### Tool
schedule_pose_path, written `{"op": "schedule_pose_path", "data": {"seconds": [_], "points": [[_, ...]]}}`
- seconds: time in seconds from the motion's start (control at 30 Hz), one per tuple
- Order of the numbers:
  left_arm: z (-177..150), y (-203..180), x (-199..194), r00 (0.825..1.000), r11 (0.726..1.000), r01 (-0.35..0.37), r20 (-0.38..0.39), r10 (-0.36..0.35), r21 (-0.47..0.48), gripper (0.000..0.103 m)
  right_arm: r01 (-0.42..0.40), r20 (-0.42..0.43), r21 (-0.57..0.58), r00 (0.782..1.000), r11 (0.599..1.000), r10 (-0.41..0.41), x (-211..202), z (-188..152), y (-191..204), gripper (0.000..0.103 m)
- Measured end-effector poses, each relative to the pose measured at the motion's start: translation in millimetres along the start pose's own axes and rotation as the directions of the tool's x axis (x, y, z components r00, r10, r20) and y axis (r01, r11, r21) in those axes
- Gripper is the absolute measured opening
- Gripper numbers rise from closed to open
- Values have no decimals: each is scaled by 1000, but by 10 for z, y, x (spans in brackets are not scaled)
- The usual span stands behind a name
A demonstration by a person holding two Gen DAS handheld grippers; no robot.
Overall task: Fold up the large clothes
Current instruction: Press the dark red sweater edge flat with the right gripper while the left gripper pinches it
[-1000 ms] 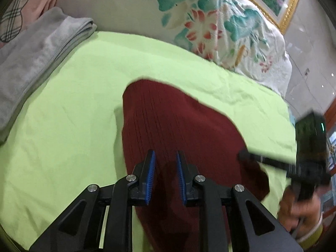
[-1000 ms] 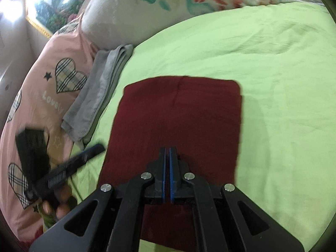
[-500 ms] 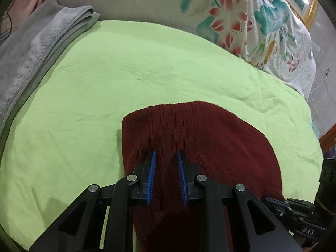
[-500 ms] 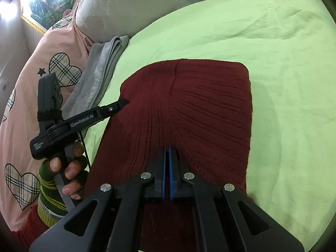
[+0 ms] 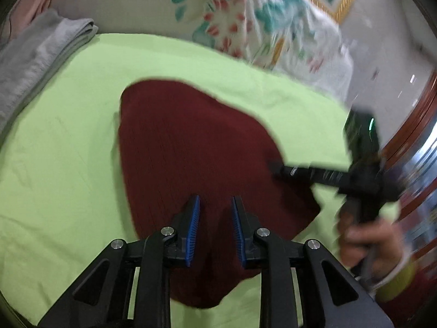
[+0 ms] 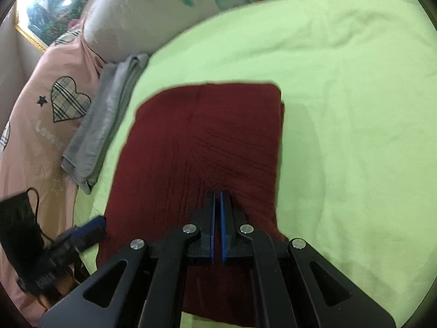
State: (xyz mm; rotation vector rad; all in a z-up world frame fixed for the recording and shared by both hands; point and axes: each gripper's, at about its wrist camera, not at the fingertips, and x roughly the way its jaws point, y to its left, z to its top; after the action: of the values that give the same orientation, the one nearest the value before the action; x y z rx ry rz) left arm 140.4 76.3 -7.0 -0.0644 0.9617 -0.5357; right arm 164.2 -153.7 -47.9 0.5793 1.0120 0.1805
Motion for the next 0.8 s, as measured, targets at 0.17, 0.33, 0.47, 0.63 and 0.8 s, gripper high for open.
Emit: {"op": "schedule_pose_path", "data": {"seconds": [0.17,0.33,0.47,0.63,0.8], "points": [[-8,-39,45,1000,1000,-27,6,27,-5,23,-1,11,-7,1000,1000,1,-89,-17,57,3],[-23,-63,-84,999,999,-39,22,39,-24,31,-3,42,-24,999,1000,4,-330,-99,154,12],[-113,2,-275,999,998,-35,38,37,-59,62,-3,65,-34,998,999,5,-509,-232,180,27],[-324,-41,-462,996,995,-79,28,81,-63,70,7,58,-27,998,1000,-5,-639,-432,142,27],[-528,-29,-590,988,985,-151,9,152,-85,78,17,61,-39,998,999,-15,-795,-642,127,27]]}}
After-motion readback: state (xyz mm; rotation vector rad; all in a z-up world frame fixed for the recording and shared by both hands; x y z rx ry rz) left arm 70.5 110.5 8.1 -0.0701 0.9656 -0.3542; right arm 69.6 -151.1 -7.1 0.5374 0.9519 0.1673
